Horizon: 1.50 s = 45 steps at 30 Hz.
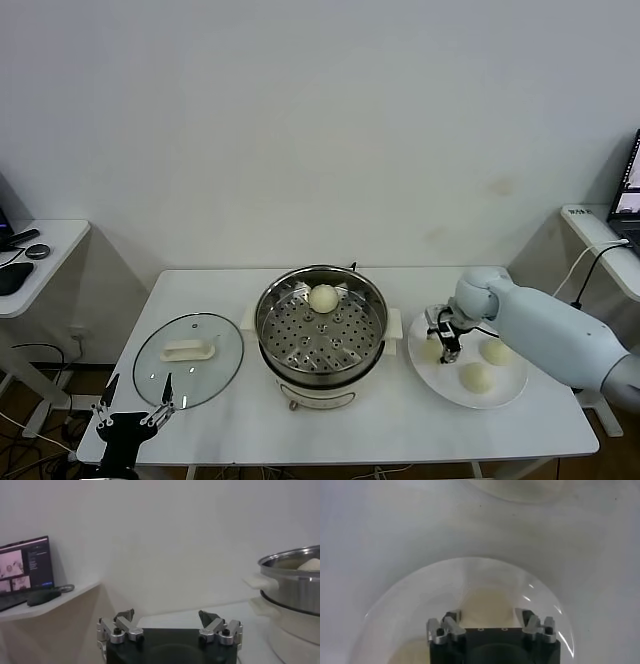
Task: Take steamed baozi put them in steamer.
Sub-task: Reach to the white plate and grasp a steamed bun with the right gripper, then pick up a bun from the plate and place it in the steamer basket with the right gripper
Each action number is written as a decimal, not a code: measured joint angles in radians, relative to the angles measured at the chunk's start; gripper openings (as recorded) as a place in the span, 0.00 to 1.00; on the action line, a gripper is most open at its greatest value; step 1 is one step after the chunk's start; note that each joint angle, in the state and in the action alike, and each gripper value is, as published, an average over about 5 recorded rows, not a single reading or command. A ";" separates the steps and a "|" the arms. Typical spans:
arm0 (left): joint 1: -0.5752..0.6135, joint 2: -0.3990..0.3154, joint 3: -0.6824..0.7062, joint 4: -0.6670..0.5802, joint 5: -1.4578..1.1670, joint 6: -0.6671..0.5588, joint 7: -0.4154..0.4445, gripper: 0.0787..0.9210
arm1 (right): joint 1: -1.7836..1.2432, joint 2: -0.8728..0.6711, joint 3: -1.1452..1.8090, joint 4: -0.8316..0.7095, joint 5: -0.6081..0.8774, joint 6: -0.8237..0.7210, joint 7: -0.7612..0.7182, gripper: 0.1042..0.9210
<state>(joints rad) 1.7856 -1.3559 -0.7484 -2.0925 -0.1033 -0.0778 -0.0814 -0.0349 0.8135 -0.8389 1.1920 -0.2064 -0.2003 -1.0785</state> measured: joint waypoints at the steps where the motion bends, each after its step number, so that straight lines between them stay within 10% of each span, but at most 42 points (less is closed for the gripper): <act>1: 0.000 0.000 0.000 0.000 0.000 0.000 0.000 0.88 | 0.000 -0.001 0.001 0.000 0.000 -0.001 0.000 0.52; 24: -0.026 0.025 0.017 -0.006 -0.019 0.012 0.006 0.88 | 0.489 -0.129 -0.271 0.265 0.349 -0.122 0.005 0.45; 45: -0.054 0.036 -0.002 0.004 -0.049 0.028 0.005 0.88 | 0.703 0.343 -0.479 0.261 0.789 -0.440 0.222 0.45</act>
<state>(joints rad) 1.7315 -1.3204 -0.7509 -2.0887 -0.1521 -0.0500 -0.0759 0.6683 1.1562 -1.3175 1.4531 0.5822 -0.6406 -0.8565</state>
